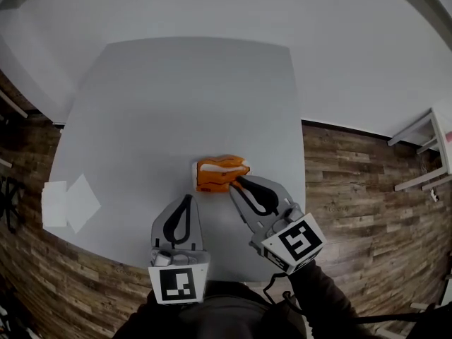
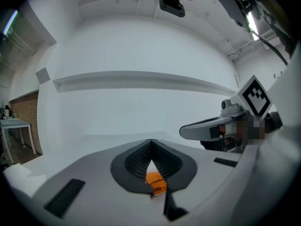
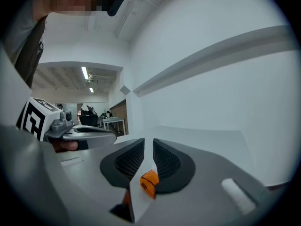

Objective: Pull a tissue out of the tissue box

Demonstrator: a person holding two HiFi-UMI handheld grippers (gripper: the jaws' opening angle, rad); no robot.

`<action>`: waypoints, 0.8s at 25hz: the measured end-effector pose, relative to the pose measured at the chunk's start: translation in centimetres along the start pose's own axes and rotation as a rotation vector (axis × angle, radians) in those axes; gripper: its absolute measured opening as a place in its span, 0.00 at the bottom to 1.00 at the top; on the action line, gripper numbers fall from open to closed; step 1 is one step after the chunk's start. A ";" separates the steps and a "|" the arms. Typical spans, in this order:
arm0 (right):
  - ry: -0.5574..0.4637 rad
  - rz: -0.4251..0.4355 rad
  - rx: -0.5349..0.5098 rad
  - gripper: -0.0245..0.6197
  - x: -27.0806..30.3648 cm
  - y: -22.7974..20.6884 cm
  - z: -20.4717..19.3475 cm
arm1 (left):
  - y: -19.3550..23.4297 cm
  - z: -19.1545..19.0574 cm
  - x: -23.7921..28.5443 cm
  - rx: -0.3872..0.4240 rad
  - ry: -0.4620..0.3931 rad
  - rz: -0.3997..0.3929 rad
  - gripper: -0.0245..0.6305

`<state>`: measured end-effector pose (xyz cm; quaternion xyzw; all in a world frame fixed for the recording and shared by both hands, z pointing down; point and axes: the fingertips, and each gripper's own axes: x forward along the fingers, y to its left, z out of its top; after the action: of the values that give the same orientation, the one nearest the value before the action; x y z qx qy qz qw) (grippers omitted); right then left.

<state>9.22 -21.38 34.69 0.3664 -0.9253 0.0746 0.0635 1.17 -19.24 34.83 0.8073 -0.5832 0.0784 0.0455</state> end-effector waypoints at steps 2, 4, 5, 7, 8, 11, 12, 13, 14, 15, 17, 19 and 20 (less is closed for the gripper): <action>0.029 0.006 0.005 0.10 1.3 -0.7 -1.0 | 0.7 -0.7 1.2 -0.008 0.019 -0.003 0.04; 0.059 0.014 0.005 0.11 2.6 -1.4 -2.0 | 1.2 -1.4 2.3 -0.020 0.035 -0.008 0.04; 0.073 0.019 0.006 0.12 3.1 -1.7 -2.4 | 1.4 -1.8 2.7 -0.026 0.043 -0.010 0.04; 0.102 0.025 0.008 0.12 4.1 -2.2 -3.5 | 1.8 -2.6 3.4 -0.036 0.060 -0.013 0.04; 0.116 0.028 0.005 0.13 4.6 -2.4 -4.0 | 2.0 -2.9 3.8 -0.040 0.066 -0.015 0.04; 0.161 0.043 -0.010 0.15 6.0 -2.8 -5.5 | 2.5 -3.6 4.5 -0.051 0.081 -0.021 0.04; 0.174 0.045 -0.015 0.15 6.4 -2.9 -5.9 | 2.7 -3.8 4.7 -0.055 0.087 -0.022 0.04; 0.183 0.045 -0.020 0.15 6.8 -3.1 -6.2 | 2.8 -4.0 4.8 -0.062 0.093 -0.021 0.04; 0.188 0.047 -0.021 0.15 7.1 -3.3 -6.5 | 3.1 -4.2 5.0 -0.069 0.100 -0.018 0.04; 0.192 0.050 -0.017 0.15 7.4 -3.4 -6.8 | 3.3 -4.4 5.2 -0.075 0.104 -0.014 0.04; 0.205 0.062 -0.019 0.15 7.9 -3.4 -7.4 | 3.8 -4.6 5.4 -0.075 0.107 -0.008 0.04; 0.222 0.069 -0.031 0.15 8.3 -3.5 -8.0 | 4.1 -4.8 5.4 -0.074 0.111 -0.005 0.04; 0.234 0.070 -0.048 0.15 8.5 -3.5 -8.3 | 4.2 -4.9 5.5 -0.076 0.112 -0.004 0.04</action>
<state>6.00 -28.08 44.62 0.3211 -0.9253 0.0970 0.1769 -1.46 -24.85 40.55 0.8003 -0.5808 0.1012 0.1091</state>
